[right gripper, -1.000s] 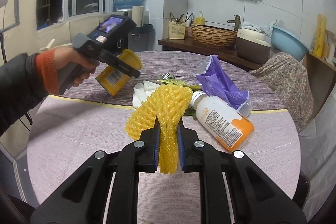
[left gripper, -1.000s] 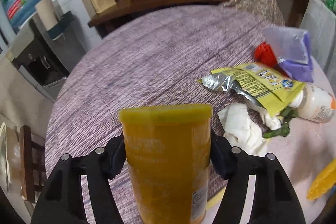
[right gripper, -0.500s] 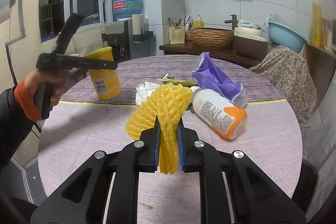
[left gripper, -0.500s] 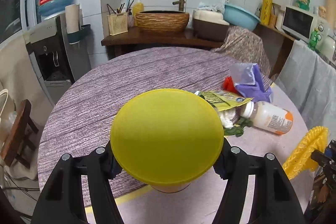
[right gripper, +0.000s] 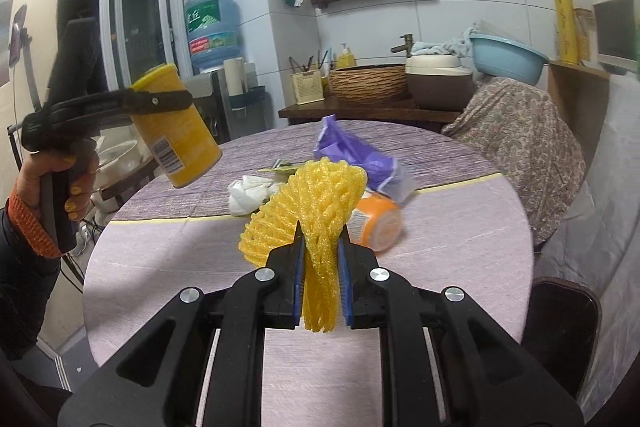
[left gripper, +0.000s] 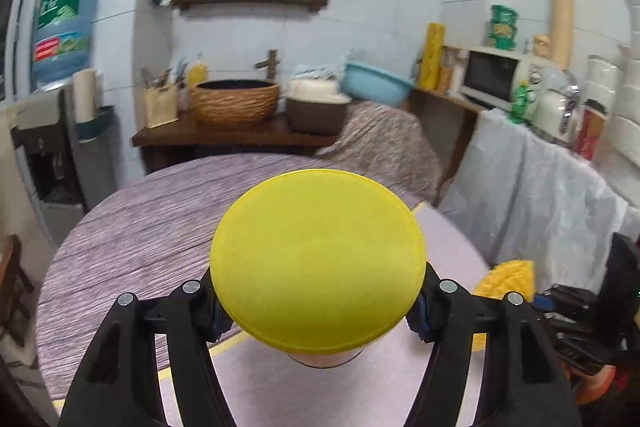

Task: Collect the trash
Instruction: 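Release the mesh net into the black bin with the right tool while the left tool carries the can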

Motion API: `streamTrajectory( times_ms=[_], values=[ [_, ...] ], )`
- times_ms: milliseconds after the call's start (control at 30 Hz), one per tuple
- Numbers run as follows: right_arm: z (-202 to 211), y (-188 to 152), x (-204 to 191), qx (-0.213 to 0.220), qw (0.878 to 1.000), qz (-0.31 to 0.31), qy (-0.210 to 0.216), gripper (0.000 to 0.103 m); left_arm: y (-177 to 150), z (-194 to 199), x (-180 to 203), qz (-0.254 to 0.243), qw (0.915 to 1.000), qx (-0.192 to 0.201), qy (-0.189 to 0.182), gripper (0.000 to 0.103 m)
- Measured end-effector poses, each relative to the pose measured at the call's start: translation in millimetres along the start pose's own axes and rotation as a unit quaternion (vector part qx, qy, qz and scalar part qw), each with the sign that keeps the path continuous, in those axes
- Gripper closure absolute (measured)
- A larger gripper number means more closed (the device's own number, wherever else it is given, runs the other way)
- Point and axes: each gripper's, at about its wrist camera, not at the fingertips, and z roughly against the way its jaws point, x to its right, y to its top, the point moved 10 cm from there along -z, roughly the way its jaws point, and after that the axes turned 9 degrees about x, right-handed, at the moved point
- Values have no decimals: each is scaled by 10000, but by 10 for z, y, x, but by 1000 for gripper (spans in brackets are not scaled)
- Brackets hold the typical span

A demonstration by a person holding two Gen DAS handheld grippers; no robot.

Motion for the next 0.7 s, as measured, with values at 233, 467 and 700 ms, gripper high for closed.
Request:
streamTrajectory(
  times_ms=[233, 467, 700],
  values=[
    [356, 55, 646, 77, 9978, -183, -631, 88, 76, -368, 898, -121, 9947, 26, -1022, 38],
    [700, -82, 1650, -58, 9835, -329, -1777, 88, -116, -868, 1847, -230, 9807, -349, -1909, 38],
    [503, -1111, 2868, -1195, 9483, -889, -2803, 88, -452, -1271, 2625, -410, 9696, -773, -2284, 38]
  ],
)
